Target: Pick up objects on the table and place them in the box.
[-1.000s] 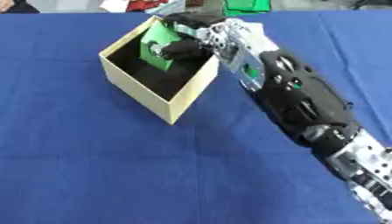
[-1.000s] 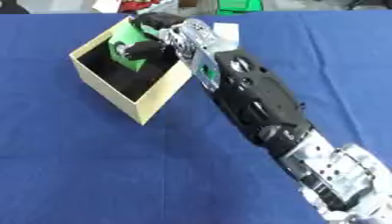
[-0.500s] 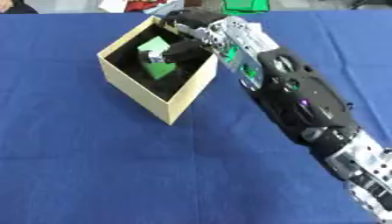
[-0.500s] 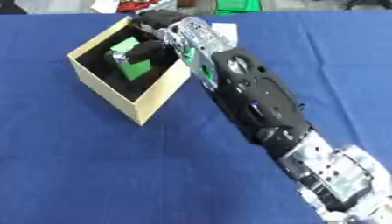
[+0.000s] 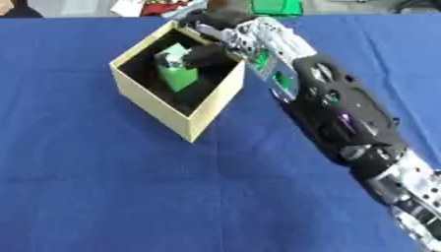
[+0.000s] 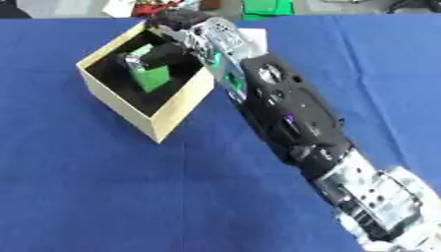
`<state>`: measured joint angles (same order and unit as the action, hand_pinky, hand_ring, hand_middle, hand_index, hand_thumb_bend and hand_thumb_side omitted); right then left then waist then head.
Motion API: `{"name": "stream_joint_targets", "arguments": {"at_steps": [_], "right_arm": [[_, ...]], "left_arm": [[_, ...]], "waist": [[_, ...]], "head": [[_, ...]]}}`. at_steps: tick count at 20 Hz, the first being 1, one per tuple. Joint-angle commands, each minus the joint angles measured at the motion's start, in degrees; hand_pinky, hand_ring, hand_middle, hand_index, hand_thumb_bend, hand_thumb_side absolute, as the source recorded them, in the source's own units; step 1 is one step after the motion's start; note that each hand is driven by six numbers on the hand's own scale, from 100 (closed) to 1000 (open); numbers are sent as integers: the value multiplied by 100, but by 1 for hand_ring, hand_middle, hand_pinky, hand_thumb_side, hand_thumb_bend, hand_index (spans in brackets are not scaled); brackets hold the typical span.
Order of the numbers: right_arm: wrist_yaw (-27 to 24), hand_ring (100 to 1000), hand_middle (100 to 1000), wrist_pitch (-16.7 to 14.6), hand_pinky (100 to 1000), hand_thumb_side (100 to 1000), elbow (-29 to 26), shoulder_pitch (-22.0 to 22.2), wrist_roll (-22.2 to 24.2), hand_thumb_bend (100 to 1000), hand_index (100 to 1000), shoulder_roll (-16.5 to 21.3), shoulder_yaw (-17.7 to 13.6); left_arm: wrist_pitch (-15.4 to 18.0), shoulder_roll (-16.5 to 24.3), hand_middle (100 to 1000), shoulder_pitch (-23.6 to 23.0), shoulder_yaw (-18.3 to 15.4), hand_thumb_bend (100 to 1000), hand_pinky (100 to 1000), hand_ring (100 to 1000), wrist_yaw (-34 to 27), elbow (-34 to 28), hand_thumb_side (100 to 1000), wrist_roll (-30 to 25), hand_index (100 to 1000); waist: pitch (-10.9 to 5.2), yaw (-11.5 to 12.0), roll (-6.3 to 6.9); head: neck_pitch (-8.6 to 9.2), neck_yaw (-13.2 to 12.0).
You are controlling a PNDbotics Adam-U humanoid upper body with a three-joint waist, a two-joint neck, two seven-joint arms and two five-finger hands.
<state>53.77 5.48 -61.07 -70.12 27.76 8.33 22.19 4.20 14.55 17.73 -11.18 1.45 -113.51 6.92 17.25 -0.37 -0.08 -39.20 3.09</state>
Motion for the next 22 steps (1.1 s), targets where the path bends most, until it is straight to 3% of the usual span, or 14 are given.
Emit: {"name": "stream_joint_targets", "arguments": {"at_steps": [1,11,12,13,19,21,22], "right_arm": [[-147,956,926,34,899,1000,-383,-141,-216,342,1000,225,-161],[-269,922,887,174,882,1000,-797,-51,-444,174,964,992,-457],[-271,916,875,179,881,1000,-800,-38,-452,100,952,1058,-475],[-272,911,866,185,880,1000,-797,-24,-462,142,947,1128,-495],[-347,910,876,141,874,1000,-556,71,-515,105,940,1719,-556],[-372,919,892,79,877,1000,-423,68,-498,122,947,1855,-530],[-378,935,912,2,886,1000,-311,55,-451,183,974,1922,-498]], "left_arm": [[3,47,644,40,-29,165,714,623,-8,-108,898,-17,718],[-1,71,647,5,-49,163,714,624,21,-108,897,-23,719],[-1,73,647,3,-52,164,714,624,23,-108,897,-20,719],[0,77,647,1,-55,164,714,624,24,-108,897,-16,719],[15,120,648,-49,-78,162,713,624,41,-108,896,51,718],[17,130,649,-67,-79,162,713,624,50,-108,896,58,718],[17,136,649,-78,-79,161,713,624,57,-108,896,59,718]], "waist": [[-152,-12,38],[-175,-102,50],[-177,-109,51],[-181,-117,53],[-210,-168,60],[-215,-180,59],[-218,-185,59]], "head": [[65,-33],[7,-120],[-1,-126],[-10,-133],[-192,-160],[-244,-181],[-265,-191]]}}
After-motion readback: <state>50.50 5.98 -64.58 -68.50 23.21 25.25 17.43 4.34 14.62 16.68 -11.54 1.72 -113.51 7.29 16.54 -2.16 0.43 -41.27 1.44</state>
